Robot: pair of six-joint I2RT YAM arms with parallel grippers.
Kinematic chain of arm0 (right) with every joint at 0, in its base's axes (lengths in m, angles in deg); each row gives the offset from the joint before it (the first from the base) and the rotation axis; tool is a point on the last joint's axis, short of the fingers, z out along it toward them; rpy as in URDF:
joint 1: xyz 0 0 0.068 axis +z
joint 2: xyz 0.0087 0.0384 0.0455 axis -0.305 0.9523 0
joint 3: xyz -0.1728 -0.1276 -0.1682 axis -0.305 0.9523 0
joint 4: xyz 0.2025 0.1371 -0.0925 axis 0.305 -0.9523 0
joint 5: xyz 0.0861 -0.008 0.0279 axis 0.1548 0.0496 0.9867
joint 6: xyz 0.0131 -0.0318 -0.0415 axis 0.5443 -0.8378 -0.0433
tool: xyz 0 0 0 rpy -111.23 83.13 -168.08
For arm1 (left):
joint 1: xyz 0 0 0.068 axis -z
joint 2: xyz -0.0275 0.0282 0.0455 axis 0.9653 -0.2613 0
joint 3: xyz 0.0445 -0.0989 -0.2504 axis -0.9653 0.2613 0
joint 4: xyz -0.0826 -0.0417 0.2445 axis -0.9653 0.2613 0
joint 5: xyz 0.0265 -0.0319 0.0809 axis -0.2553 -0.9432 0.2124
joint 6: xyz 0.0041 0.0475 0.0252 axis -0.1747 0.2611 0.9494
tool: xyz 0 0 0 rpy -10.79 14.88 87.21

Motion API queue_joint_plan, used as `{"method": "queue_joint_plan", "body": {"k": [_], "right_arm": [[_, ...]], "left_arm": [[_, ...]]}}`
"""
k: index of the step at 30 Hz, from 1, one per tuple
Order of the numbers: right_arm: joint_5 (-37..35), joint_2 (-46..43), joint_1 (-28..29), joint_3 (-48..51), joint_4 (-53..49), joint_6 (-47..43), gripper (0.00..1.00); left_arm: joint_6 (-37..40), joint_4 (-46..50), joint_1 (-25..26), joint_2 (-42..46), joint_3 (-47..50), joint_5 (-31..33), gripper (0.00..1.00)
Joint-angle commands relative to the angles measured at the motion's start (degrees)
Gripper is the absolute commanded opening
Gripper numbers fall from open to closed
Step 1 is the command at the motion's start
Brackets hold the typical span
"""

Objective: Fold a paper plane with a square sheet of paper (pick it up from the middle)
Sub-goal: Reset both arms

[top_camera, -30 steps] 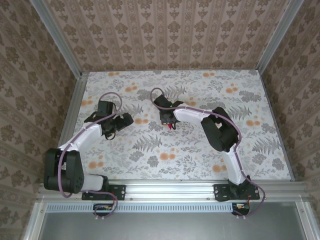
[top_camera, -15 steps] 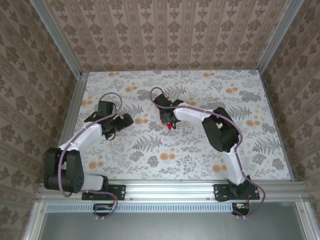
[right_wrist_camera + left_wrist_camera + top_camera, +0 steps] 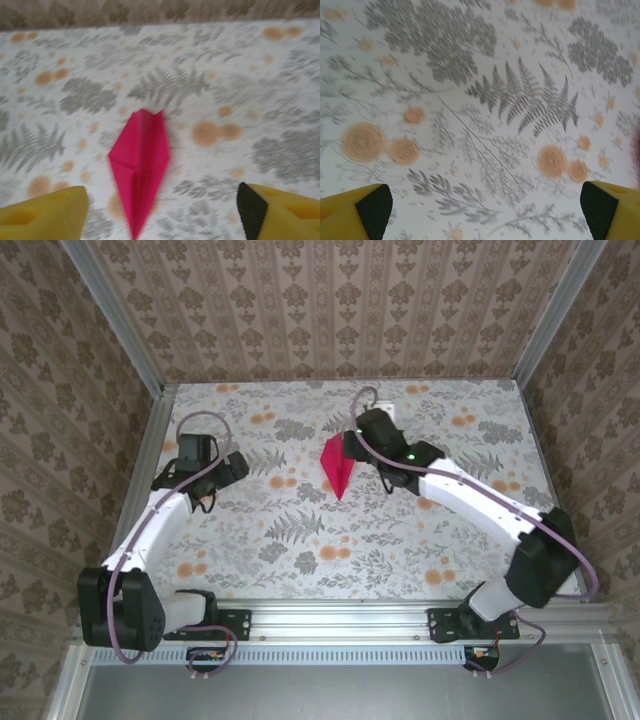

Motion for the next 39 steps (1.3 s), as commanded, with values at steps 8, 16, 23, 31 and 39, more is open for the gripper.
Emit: {"method": "queue_joint_plan", "body": {"k": [8, 16, 23, 31, 39], "right_arm": [[-19.2, -15.8, -13.9, 26.0, 20.1, -15.8, 1.0], [-14.3, -17.2, -25.9, 43.8, 39.1, -13.8, 1.0], [0.4, -10.9, -33.6, 49.0, 55.6, -14.2, 1.0], [11.4, -3.0, -34.6, 49.0, 68.9, -21.3, 1.0], [18.7, 4.6, -34.9, 51.4, 80.2, -23.7, 1.0]], "left_arm": [[5.6, -11.2, -8.1, 0.4, 6.0, 8.5, 1.0], [15.0, -29.1, -9.8, 3.4, 17.4, 13.1, 1.0], [23.7, -51.5, -11.8, -1.0, 26.2, 6.5, 1.0], [28.7, -67.5, -11.8, -8.8, 28.5, -5.1, 1.0], [31.0, -75.0, -10.6, -15.4, 29.2, -7.6, 1.0]]}}
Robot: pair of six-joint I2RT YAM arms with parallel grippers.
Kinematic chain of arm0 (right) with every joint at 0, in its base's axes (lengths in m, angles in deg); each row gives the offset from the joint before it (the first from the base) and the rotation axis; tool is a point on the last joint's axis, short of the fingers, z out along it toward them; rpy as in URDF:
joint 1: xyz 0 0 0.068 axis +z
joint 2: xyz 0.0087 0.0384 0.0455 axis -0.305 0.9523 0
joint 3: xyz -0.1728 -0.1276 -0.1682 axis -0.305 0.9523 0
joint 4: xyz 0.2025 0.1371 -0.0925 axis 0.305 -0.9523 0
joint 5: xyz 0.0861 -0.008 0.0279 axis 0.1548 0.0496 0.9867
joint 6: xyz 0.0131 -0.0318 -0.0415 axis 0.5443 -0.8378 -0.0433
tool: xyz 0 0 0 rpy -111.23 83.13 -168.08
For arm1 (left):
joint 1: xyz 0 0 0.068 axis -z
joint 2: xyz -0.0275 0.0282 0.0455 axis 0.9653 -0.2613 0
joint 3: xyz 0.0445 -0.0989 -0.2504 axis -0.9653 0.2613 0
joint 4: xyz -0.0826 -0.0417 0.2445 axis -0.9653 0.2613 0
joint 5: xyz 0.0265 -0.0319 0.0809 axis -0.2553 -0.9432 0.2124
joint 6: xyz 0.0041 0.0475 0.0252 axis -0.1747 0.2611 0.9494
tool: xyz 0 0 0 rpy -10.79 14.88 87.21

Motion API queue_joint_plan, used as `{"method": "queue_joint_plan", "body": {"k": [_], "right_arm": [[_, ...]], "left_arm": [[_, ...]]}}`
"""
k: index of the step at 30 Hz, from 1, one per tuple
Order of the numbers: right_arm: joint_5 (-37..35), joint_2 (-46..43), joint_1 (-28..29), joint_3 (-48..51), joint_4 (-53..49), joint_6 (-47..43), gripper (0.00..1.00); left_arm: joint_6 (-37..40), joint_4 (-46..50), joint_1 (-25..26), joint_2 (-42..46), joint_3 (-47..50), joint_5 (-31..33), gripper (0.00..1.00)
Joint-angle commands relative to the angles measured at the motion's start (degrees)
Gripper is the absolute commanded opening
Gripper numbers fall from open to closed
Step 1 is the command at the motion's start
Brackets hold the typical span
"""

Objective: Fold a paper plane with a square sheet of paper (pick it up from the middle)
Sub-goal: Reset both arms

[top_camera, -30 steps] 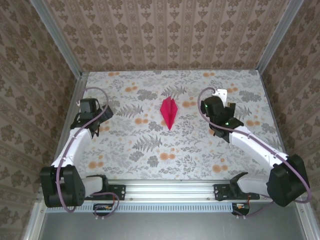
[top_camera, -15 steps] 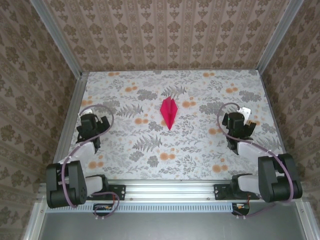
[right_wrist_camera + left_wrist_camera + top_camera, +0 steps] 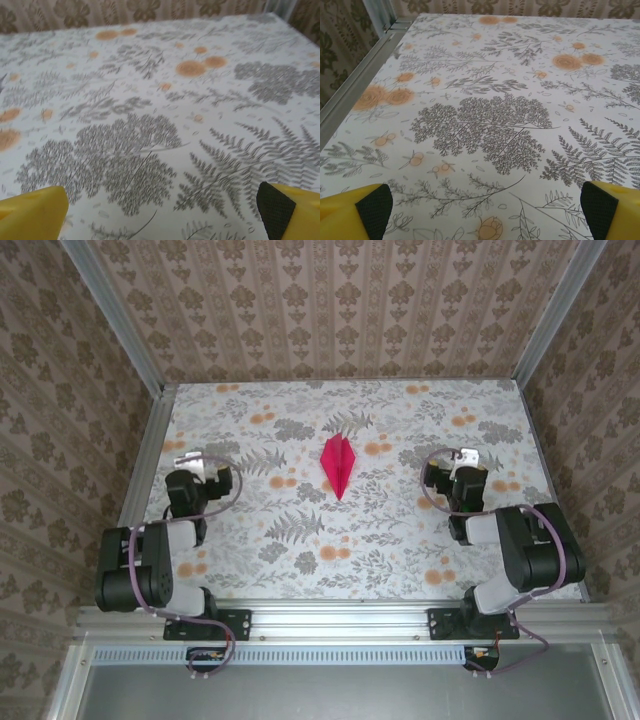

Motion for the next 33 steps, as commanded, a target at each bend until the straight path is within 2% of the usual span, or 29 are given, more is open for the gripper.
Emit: {"method": "queue_joint_plan", "body": {"k": [1, 6, 11, 33], "right_arm": [[4.2, 0.0, -0.3, 0.3, 6.7, -1.9, 1.0], [2.2, 0.1, -0.2, -1.3, 3.5, -1.3, 1.0], [2.2, 0.0, -0.2, -1.3, 3.4, -1.3, 1.0], [2.3, -0.1, -0.2, -1.1, 3.9, -1.4, 1.0]], "left_arm": [[2.9, -6.1, 1.0, -3.0, 0.0, -2.2, 1.0], [5.5, -0.2, 3.5, -4.3, -3.7, -0.1, 1.0], [4.4, 0.0, 3.9, -4.5, -4.0, 3.6, 1.0], [4.5, 0.3, 3.9, -4.6, -4.3, 3.4, 1.0]]}}
